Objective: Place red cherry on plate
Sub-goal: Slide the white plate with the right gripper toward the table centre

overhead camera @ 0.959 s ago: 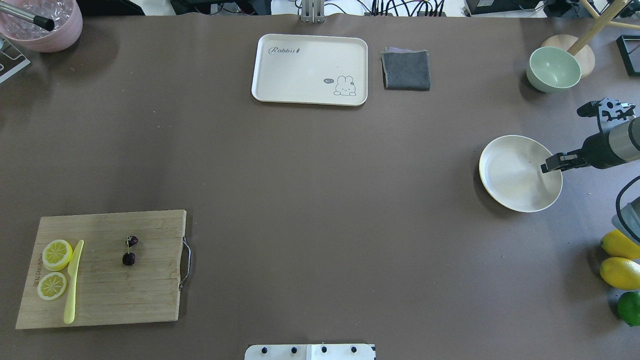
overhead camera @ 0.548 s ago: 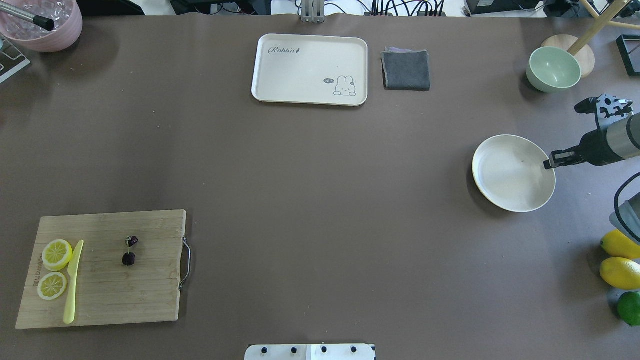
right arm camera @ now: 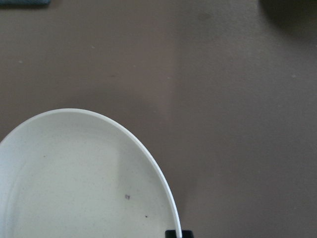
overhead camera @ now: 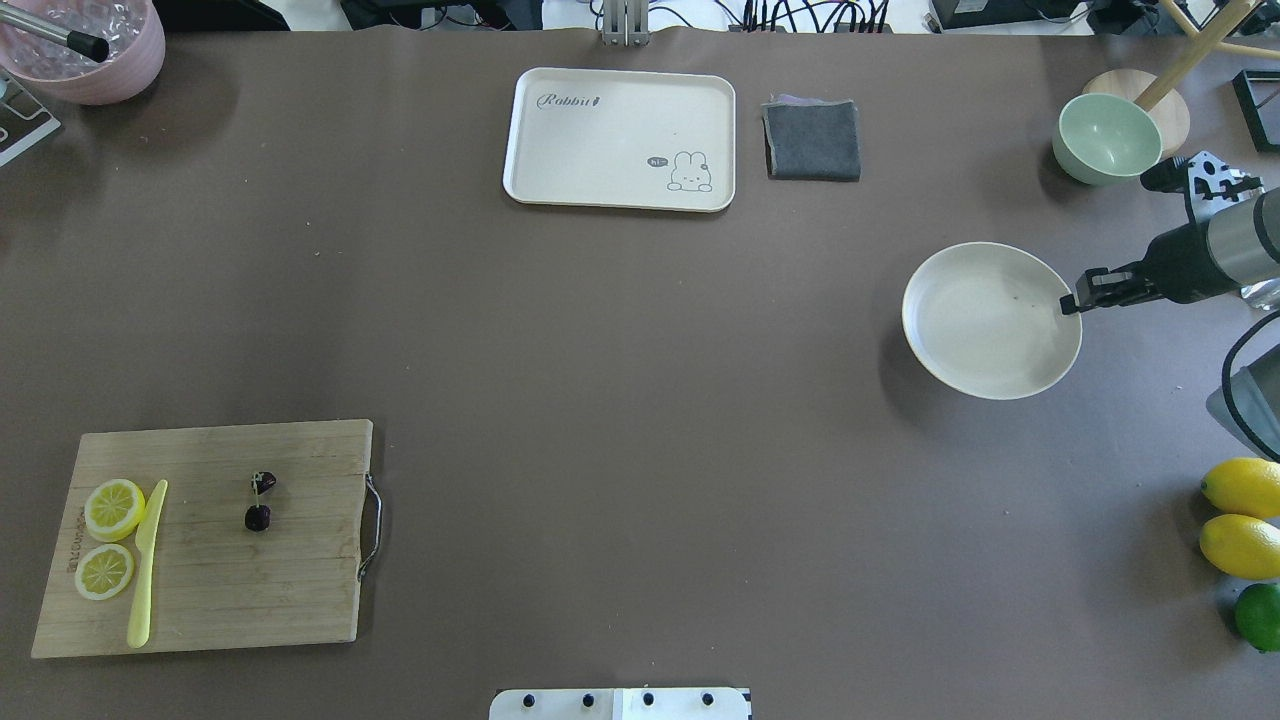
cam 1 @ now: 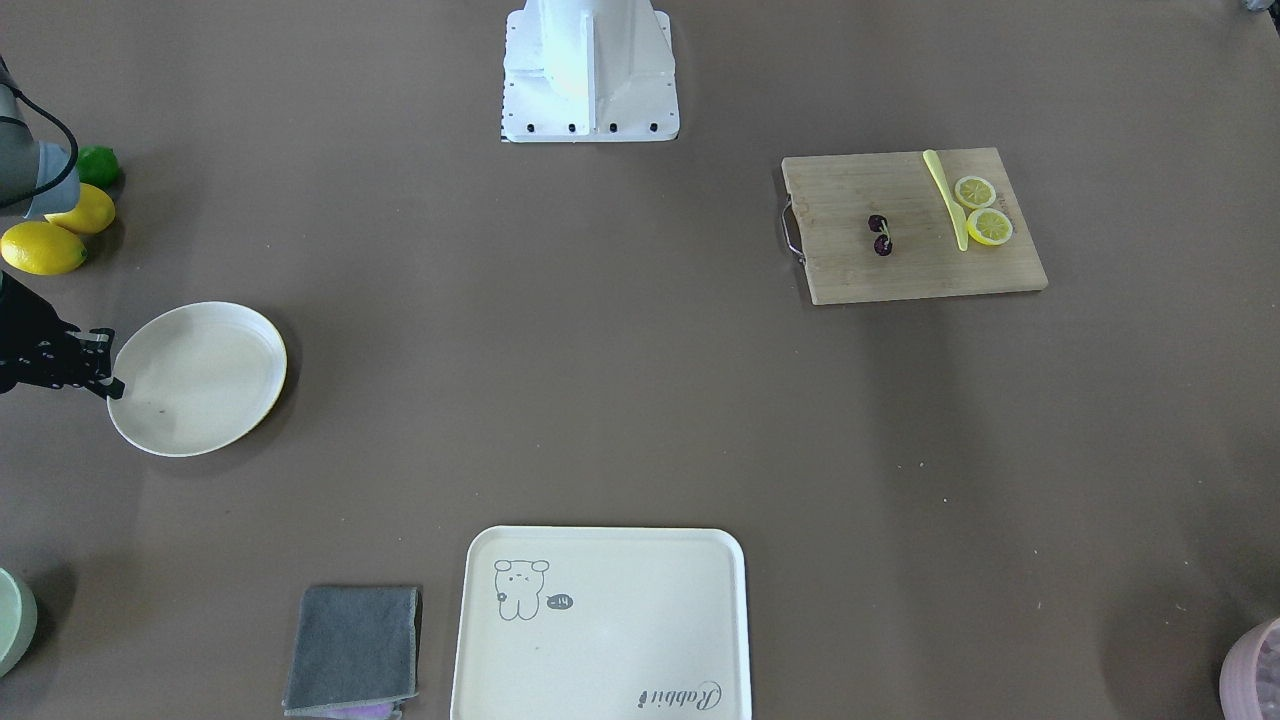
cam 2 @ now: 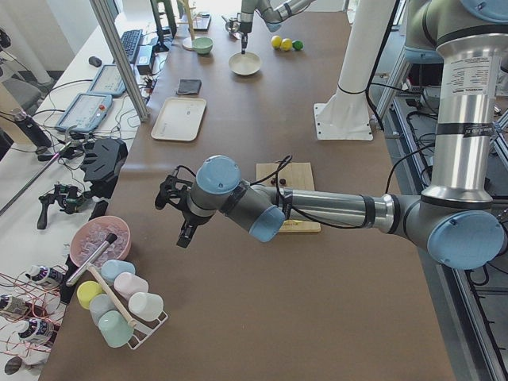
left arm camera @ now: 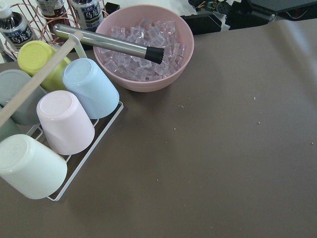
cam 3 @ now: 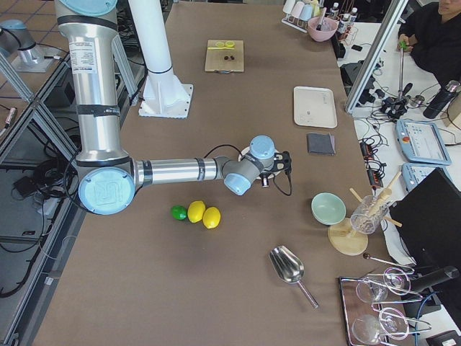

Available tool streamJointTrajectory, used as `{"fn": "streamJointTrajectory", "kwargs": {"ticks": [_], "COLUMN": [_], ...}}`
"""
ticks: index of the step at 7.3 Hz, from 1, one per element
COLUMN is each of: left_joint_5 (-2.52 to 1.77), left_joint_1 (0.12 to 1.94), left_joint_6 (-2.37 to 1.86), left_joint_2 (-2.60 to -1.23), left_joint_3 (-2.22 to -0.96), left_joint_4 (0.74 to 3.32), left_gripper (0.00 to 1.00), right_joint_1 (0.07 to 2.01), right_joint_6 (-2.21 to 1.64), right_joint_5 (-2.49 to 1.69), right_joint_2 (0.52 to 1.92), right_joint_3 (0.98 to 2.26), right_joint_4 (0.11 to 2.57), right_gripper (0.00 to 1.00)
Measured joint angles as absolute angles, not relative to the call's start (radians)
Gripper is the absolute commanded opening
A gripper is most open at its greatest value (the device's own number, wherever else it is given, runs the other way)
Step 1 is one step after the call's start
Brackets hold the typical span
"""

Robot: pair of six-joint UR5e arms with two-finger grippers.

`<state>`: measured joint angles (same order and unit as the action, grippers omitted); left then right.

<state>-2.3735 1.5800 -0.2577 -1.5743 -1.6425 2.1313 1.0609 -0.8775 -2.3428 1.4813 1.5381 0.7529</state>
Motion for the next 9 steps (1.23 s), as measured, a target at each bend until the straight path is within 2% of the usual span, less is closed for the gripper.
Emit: {"fn": "streamJointTrajectory", "kwargs": {"ticks": [1, 3, 6, 9], "left_joint_5": [-2.374, -2.375, -2.375, -2.375], "left_joint_1": [1.58, 1.58, 1.58, 1.58], "left_joint_6": [-0.258, -0.258, -0.258, -0.256], "left_joint_2": [-1.575, -1.574, -1.574, -1.573], "left_joint_3": [-1.643, -1.643, -1.639, -1.632], "left_joint_4": [2.133, 2.135, 2.131, 2.131], "left_gripper": [0.95, 0.95, 0.95, 0.95], "right_joint_1": [1.044, 0.882, 0.643, 0.516], "right_joint_6": [-0.996, -1.237, -1.346, -1.359], "right_joint_5": [-2.358, -2.204, -1.917, -1.792], "right_joint_2": [1.425, 1.285, 1.098, 1.041], "right_joint_3": [1.572, 1.613, 1.628, 1.626], "right_joint_4": [0.755, 0.771, 0.979, 1.08], "right_gripper": [0.0, 0.0, 0.0, 0.0]}}
